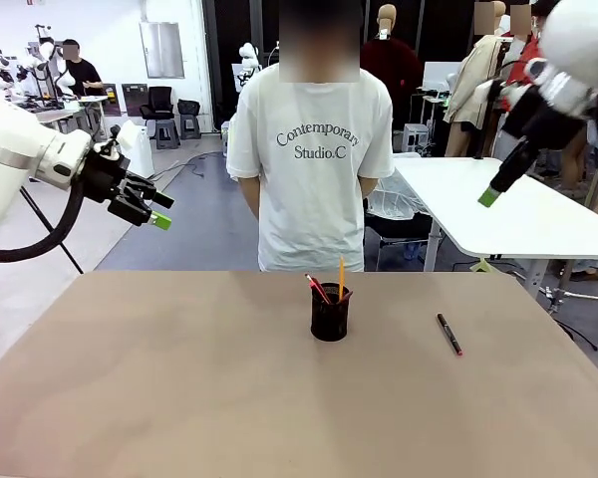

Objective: Place the pens into the pen holder.
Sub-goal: Pick up a writing instrument from the table and place it into the Pen holder.

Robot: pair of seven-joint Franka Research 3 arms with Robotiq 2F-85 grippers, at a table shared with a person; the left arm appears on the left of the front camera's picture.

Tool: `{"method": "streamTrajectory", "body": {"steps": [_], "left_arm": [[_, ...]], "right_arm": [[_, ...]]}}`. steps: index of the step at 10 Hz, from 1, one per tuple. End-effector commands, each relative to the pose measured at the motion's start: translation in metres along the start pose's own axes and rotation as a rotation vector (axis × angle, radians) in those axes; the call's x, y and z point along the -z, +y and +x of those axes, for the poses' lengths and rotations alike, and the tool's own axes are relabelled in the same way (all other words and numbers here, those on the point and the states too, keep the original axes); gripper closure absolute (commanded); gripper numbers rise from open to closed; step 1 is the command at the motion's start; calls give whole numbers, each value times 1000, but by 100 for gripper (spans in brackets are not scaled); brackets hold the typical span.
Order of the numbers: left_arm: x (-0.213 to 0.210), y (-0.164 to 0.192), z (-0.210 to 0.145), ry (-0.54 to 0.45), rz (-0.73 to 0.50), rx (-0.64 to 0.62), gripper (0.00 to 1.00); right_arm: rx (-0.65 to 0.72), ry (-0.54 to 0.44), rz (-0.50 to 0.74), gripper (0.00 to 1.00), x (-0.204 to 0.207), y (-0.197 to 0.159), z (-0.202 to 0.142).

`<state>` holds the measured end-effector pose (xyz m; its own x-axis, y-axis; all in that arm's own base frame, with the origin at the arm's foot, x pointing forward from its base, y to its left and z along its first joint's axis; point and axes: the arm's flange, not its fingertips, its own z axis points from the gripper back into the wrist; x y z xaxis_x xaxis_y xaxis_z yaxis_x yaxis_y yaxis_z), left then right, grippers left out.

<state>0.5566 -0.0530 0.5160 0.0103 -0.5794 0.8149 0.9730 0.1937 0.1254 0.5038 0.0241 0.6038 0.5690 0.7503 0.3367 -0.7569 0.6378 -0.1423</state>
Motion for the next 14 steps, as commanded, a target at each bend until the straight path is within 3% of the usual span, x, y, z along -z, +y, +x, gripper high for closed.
{"method": "streamTrajectory", "body": {"steps": [1, 2, 4, 5, 8, 10, 11, 12, 14], "left_arm": [[-2, 1, 0, -2, 1, 7, 0], [-2, 1, 0, -2, 1, 7, 0], [-2, 1, 0, -2, 1, 7, 0], [-2, 1, 0, -2, 1, 7, 0], [-2, 1, 0, -2, 1, 7, 0], [-2, 1, 0, -2, 1, 7, 0], [-2, 1, 0, -2, 1, 7, 0], [-2, 1, 0, -2, 1, 7, 0], [-2, 1, 0, -2, 1, 7, 0]], "right_arm": [[-3, 201, -107, 0, 15, 8, 12], [43, 284, -143, 0, 33, 15, 15], [197, 313, -254, 0, 81, 36, 2], [323, 374, -200, 0, 106, 44, -6], [582, 349, -202, 0, 142, 46, -19], [668, 335, -269, 0, 162, 56, -39], [660, 286, -216, 0, 163, 53, -45], [626, 364, -210, 0, 157, 49, -30], [626, 364, -210, 0, 157, 49, -30]]}}
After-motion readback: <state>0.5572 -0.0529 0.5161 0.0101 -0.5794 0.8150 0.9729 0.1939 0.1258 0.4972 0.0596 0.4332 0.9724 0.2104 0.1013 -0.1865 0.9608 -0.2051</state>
